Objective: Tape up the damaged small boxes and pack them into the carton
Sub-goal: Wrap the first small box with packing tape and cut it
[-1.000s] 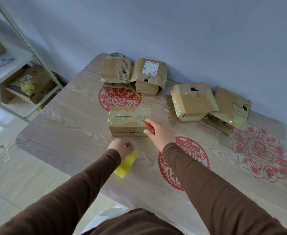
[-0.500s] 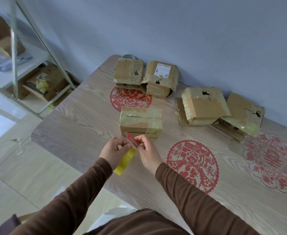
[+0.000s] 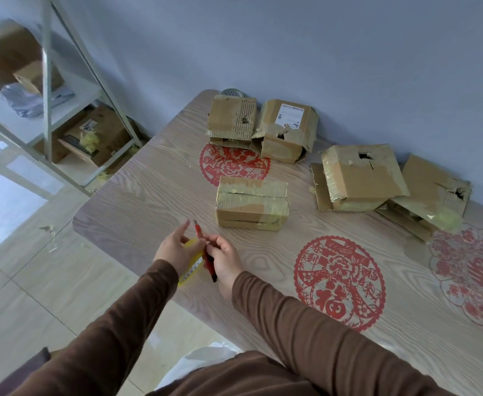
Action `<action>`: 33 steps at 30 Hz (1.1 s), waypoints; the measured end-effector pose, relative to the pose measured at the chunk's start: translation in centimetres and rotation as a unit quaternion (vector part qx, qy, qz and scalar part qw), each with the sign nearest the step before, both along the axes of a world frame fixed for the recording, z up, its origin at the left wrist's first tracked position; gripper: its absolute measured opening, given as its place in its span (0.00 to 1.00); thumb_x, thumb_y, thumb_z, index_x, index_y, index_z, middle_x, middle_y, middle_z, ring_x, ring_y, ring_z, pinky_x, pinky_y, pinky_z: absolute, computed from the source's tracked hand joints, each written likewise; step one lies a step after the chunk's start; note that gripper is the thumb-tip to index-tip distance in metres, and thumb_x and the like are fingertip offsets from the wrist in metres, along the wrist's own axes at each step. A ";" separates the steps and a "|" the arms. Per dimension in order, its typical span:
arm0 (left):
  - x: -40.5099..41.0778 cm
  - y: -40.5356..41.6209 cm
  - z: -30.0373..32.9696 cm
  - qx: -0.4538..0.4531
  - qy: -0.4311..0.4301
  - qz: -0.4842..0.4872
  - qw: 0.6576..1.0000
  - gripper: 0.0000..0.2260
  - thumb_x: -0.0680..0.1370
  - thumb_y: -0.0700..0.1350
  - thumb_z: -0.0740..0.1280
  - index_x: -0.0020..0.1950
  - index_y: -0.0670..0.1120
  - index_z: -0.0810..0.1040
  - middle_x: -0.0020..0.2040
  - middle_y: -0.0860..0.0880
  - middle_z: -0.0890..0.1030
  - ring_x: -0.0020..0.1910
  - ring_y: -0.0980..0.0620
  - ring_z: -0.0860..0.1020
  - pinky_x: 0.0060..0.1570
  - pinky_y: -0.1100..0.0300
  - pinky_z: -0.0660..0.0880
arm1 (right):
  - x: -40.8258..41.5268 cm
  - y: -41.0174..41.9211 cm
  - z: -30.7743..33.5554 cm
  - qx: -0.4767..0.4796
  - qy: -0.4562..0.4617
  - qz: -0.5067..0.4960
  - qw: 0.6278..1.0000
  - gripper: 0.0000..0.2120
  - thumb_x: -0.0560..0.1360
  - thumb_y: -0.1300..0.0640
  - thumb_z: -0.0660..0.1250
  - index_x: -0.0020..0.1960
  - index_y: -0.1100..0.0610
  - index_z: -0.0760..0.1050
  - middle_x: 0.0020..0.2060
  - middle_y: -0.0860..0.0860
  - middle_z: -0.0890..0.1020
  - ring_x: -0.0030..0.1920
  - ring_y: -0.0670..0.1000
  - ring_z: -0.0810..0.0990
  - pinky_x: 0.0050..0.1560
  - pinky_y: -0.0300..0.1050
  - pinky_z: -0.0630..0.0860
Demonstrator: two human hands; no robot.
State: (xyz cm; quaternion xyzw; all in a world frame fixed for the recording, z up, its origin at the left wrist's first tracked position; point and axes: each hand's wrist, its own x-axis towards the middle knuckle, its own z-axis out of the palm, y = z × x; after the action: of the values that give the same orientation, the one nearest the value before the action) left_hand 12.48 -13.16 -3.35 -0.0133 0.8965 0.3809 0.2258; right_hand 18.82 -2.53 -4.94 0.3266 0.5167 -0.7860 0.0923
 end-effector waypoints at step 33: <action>-2.4 7.9 -2.5 -0.001 0.108 -0.076 0.991 0.20 0.79 0.56 0.68 0.63 0.43 0.77 0.53 0.46 0.78 0.52 0.44 0.76 0.56 0.50 0.74 | 4.8 16.8 1.2 0.397 -0.041 -0.061 0.915 0.19 0.84 0.47 0.58 0.69 0.55 0.76 0.56 0.50 0.78 0.57 0.47 0.76 0.57 0.40 0.70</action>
State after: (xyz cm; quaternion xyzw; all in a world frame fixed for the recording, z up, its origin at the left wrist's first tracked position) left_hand 10.07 -5.31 -5.87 0.0959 0.9143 0.3613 0.1560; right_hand 23.65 14.28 -3.71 0.3992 0.7610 -0.5062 -0.0719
